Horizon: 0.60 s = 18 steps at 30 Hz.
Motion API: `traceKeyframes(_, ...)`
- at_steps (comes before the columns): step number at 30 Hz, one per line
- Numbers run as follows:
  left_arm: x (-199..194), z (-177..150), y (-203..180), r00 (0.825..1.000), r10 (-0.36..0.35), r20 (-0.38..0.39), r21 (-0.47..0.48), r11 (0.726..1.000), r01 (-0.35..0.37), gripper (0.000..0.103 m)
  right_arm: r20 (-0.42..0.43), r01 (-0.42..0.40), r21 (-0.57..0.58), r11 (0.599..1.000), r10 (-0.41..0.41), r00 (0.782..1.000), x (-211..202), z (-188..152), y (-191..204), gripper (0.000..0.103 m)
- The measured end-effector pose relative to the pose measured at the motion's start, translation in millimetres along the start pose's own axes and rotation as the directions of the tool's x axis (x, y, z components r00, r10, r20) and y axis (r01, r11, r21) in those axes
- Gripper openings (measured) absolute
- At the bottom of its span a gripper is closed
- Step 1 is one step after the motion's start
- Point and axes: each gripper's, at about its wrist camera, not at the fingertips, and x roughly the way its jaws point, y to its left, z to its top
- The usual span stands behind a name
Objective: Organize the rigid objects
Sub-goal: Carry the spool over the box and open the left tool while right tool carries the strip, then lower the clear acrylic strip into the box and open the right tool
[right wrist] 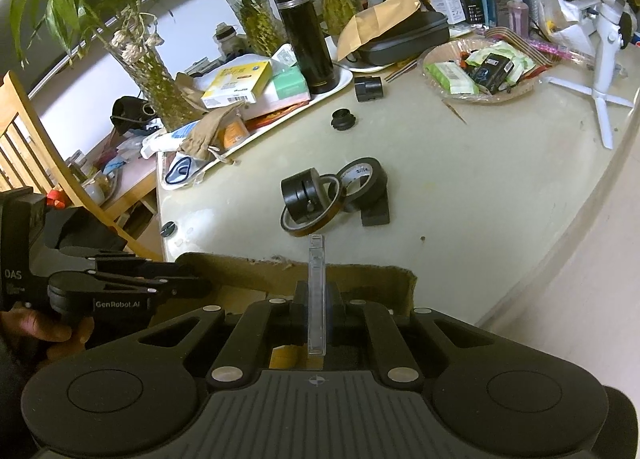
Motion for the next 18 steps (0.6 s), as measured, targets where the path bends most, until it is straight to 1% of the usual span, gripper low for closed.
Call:
traceKeyframes(4, -8, -1, 1, 0.999, -0.014, 0.042, -0.011, 1.0, 0.014, 0.041, -0.003, -0.003, 0.006, 1.0, 0.003, 1.0, -1, -2, 2, 0.01)
traceKeyframes(9, -12, -1, 1, 0.998, -0.002, 0.063, -0.024, 1.0, 0.004, 0.045, -0.011, -0.01, 0.004, 1.0, 0.01, 1.0, -1, -5, 5, 0.01)
traceKeyframes(13, -17, -3, -3, 0.996, 0.017, 0.084, -0.011, 1.0, -0.016, 0.047, -0.017, -0.009, -0.002, 1.0, 0.009, 1.0, 0, -7, 7, 0.01)
traceKeyframes(18, -26, -6, -8, 0.992, 0.011, 0.122, 0.012, 1.0, -0.013, 0.049, -0.023, -0.011, -0.01, 1.0, 0.011, 1.0, 0, -9, 10, 0.01)
